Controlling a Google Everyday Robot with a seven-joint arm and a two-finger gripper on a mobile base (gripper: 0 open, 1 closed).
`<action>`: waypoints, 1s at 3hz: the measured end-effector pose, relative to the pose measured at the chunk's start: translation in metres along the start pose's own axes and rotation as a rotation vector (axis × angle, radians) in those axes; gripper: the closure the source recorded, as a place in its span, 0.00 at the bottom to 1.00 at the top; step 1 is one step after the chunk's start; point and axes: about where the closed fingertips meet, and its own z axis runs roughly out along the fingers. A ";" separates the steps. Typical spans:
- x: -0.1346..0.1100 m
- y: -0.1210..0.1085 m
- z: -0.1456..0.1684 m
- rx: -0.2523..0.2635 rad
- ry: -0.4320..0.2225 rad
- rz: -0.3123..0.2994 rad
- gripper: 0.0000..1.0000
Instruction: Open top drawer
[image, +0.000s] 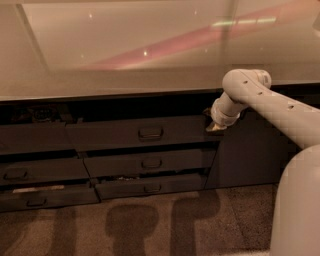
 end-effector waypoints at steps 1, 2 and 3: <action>-0.003 0.012 -0.004 0.035 0.017 -0.020 1.00; -0.004 0.013 -0.007 0.037 0.018 -0.024 1.00; -0.005 0.025 -0.003 0.036 0.019 -0.030 1.00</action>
Offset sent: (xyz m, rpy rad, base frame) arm -0.1123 0.0131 -0.0689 -0.0200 -0.0528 0.1096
